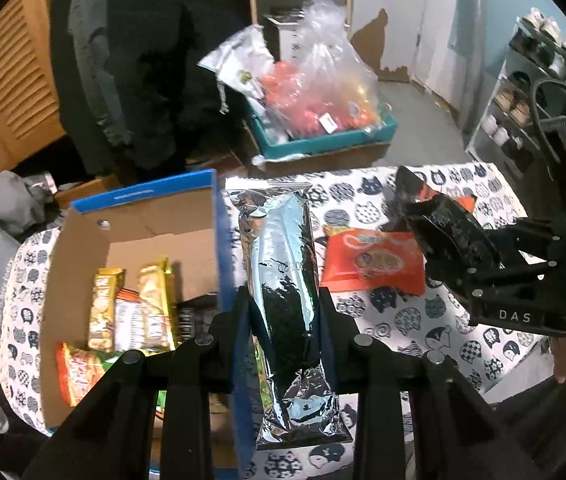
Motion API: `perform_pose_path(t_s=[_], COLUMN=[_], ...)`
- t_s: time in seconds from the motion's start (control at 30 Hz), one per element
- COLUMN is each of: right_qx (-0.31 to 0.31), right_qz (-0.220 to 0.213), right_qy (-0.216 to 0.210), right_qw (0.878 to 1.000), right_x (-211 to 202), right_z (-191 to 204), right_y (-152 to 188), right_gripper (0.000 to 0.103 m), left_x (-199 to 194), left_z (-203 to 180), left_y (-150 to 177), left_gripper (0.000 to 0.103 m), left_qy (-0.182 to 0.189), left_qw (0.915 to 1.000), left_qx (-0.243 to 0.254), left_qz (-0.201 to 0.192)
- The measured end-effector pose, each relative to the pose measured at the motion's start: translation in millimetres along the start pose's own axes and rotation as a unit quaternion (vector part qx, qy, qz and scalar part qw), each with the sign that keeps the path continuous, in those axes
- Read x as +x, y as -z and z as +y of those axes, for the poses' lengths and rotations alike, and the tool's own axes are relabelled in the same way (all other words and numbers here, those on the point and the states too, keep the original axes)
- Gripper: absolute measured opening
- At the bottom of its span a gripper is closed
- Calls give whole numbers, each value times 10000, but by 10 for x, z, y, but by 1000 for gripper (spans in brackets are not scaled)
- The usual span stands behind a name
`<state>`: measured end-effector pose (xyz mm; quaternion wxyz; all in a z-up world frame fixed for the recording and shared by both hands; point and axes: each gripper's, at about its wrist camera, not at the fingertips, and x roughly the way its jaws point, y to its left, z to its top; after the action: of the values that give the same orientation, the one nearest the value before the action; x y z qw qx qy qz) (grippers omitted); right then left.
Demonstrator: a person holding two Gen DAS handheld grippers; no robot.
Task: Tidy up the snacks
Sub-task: 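Carry the silver bar to the box with the left tool while the right carries the black bag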
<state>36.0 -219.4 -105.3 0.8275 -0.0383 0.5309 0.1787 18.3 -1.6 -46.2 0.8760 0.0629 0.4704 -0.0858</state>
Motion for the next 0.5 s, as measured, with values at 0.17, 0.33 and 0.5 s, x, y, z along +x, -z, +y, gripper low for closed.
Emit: perform_pose_path(t_s=[0.17,0.33,0.5], right_qx=[-100,-241,-347], right_qz=[-41,-70,-89], right_qy=[-44,-78,-127], right_qw=[9999,9997,9993], right_x=[1,12,33], right_z=[184,382,561], right_y=[-91,-186,-282], right_gripper=[56,56,56], left_x=[-59,-100,-136], left_z=[197,411,633], left_y=[29,49,84], left_gripper=[31,31,31], left_qy=[-50,-105,-182], left_qw=[9999,9994,9985], left_qx=[-124,-318,-497], left_qz=[-68,-100,-138])
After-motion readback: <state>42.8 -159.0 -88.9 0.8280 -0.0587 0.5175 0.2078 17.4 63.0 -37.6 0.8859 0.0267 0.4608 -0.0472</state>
